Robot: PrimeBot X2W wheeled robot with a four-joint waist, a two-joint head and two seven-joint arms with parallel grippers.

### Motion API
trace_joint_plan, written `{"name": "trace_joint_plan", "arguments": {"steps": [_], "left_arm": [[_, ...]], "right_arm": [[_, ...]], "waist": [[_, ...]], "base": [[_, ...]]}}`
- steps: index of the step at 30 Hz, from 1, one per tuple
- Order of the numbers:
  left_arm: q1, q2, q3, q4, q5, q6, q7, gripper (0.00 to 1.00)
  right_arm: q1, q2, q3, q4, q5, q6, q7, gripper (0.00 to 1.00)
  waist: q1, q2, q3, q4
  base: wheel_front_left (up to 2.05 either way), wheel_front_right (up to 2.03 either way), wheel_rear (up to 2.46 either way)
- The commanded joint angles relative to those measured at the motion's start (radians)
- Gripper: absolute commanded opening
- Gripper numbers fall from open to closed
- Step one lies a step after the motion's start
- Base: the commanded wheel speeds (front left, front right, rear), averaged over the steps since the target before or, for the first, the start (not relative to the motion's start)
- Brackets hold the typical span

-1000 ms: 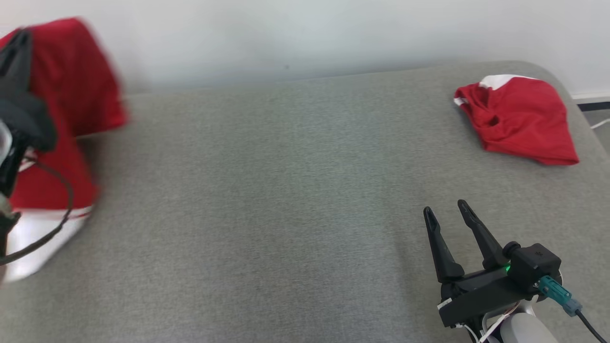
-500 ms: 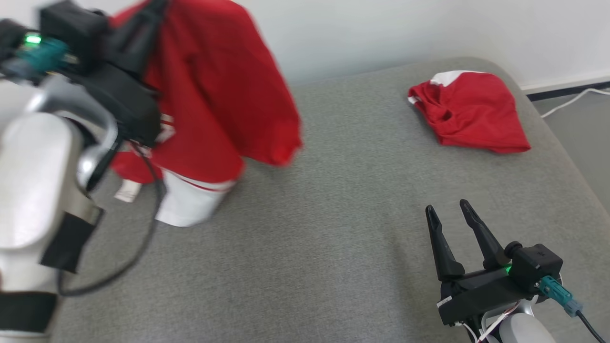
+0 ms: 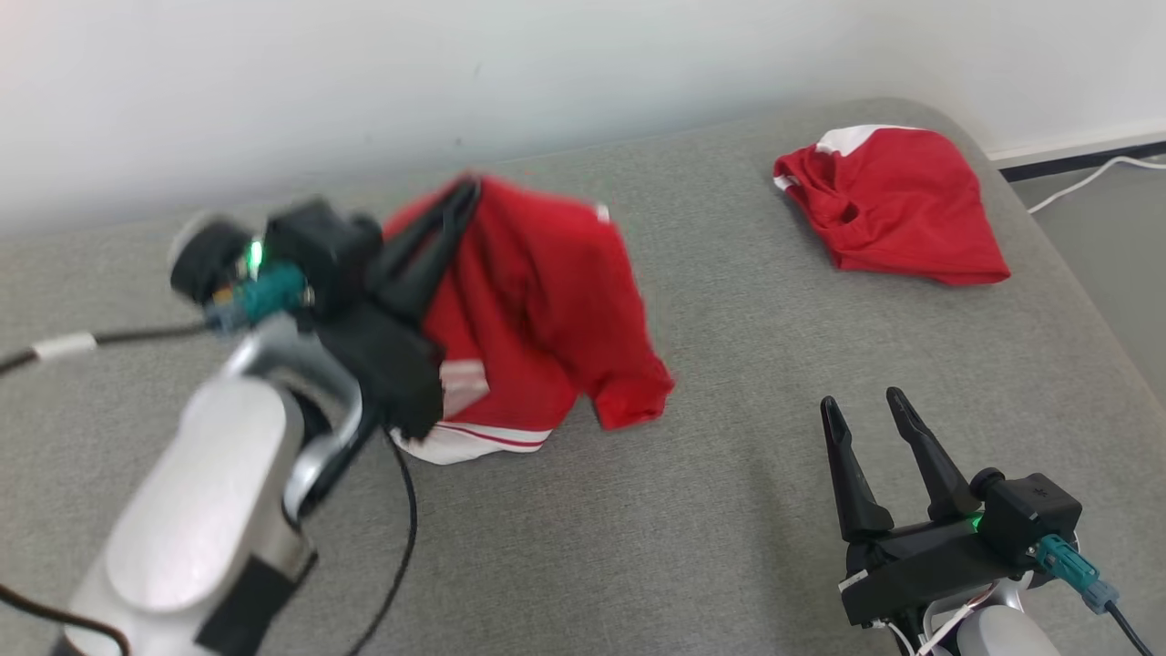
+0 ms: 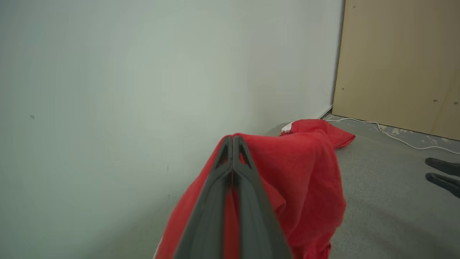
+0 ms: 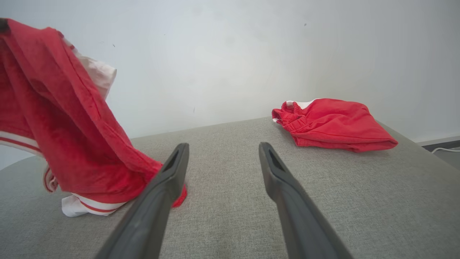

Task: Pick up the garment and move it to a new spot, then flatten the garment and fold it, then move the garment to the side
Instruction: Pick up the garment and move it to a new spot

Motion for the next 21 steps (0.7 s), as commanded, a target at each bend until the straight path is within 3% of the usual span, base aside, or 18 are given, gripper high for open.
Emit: {"name": "trace_joint_plan", "arguments": {"steps": [1, 15, 21], "left_arm": [[0.040, -0.004, -0.004, 0.013, -0.016, 0.006, -0.019, 0.00], [0.207, -0.105, -0.070, 0.266, -0.034, 0.028, -0.203, 0.00], [0.244, -0.119, -0.071, 0.344, -0.014, 0.069, -0.287, 0.00]], "right_arm": [[0.005, 0.001, 0.002, 0.000, -0.006, -0.001, -0.005, 1.00], [-0.016, -0.009, 0.015, 0.014, 0.004, -0.001, -0.005, 1.00], [0.002, -0.010, 0.002, 0.017, 0.003, -0.001, -0.005, 1.00]], "waist": [[0.0000, 0.0000, 0.004, 0.009], [0.0000, 0.0000, 0.006, 0.041], [0.0000, 0.0000, -0.008, 0.058]], "base": [[0.00, 0.00, 0.00], [0.00, 0.00, 0.00], [0.00, 0.00, 0.00]]}}
